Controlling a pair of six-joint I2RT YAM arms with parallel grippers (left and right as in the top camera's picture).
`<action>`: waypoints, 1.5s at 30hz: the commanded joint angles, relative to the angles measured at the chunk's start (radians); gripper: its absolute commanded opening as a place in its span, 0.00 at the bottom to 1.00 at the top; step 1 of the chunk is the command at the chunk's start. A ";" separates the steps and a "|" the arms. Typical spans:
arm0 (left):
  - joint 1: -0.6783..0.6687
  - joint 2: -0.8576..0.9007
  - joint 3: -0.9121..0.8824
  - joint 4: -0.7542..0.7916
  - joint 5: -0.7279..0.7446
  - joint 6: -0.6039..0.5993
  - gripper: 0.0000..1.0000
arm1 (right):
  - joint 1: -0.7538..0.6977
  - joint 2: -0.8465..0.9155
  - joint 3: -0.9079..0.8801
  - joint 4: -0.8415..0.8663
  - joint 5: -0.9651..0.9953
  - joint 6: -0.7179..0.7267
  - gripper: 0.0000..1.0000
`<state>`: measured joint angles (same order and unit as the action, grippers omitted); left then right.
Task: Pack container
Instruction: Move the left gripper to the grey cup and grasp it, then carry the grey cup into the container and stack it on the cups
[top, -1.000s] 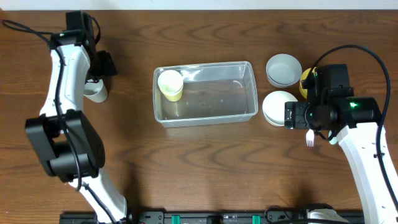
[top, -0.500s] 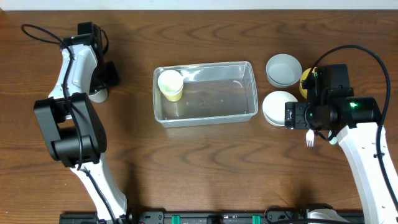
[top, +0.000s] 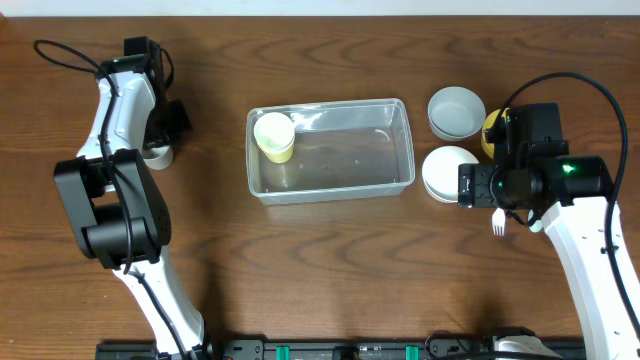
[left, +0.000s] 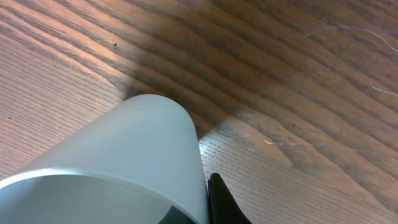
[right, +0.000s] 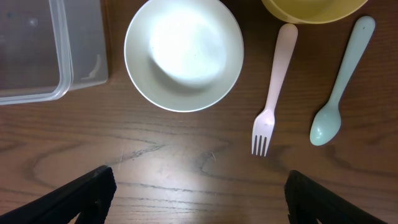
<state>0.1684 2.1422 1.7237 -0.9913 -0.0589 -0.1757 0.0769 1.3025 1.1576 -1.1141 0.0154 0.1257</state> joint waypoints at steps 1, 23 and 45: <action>0.004 -0.042 -0.005 -0.010 -0.002 0.006 0.06 | -0.005 0.001 0.015 -0.001 0.008 0.008 0.88; -0.392 -0.444 -0.005 -0.125 0.101 0.030 0.06 | -0.005 0.001 0.015 -0.002 0.007 0.008 0.89; -0.519 -0.226 -0.005 -0.045 0.102 0.029 0.06 | -0.005 0.001 0.015 -0.002 0.007 0.008 0.89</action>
<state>-0.3500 1.8900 1.7226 -1.0389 0.0463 -0.1566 0.0769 1.3025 1.1576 -1.1141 0.0154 0.1257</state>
